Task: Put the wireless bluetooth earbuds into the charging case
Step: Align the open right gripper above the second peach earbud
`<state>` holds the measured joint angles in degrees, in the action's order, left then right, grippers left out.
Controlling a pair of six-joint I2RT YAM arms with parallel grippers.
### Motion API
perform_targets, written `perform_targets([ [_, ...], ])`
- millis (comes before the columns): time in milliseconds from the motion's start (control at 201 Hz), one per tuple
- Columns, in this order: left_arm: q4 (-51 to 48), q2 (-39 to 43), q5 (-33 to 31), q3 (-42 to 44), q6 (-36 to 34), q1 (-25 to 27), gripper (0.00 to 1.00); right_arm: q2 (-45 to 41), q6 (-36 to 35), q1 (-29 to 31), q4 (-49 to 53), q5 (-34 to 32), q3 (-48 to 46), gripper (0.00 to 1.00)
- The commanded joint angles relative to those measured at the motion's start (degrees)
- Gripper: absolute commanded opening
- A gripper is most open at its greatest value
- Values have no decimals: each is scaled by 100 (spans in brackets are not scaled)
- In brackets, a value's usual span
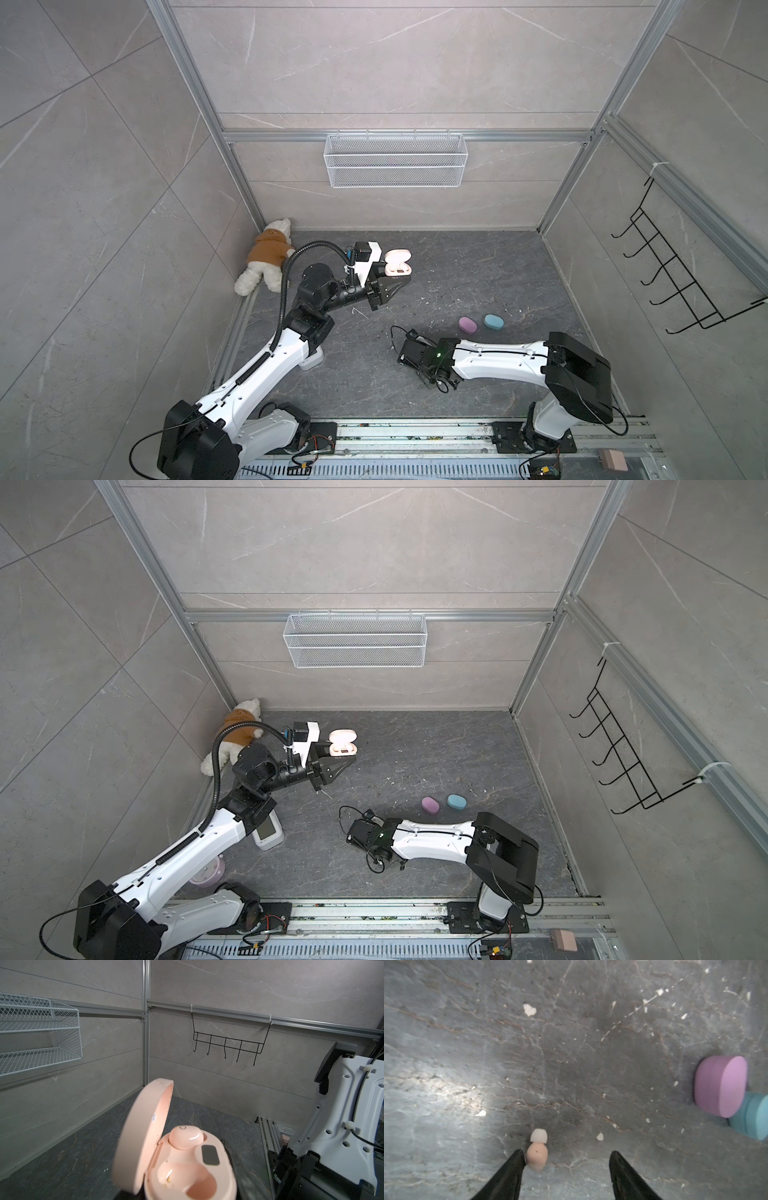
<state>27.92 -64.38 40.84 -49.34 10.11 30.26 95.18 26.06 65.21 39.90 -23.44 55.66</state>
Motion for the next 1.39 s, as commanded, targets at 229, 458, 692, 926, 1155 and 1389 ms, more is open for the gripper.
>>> perform_targets([
  [229,104,75,119,-59,95,-12,0,-371,-49,-285,519,-515,95,66],
  [458,90,44,146,-100,105,-10,0,-921,151,-457,144,741,-132,67],
  [692,200,-22,194,-117,186,-7,0,-817,63,-456,-214,1112,-615,66],
  [926,126,16,196,-129,167,-7,0,-547,126,-461,-212,1044,-596,66],
  [1155,126,48,185,-105,167,-6,0,-386,427,-457,-45,797,-570,66],
  [1389,85,99,179,-92,132,-3,0,-298,610,-486,34,532,-531,65],
])
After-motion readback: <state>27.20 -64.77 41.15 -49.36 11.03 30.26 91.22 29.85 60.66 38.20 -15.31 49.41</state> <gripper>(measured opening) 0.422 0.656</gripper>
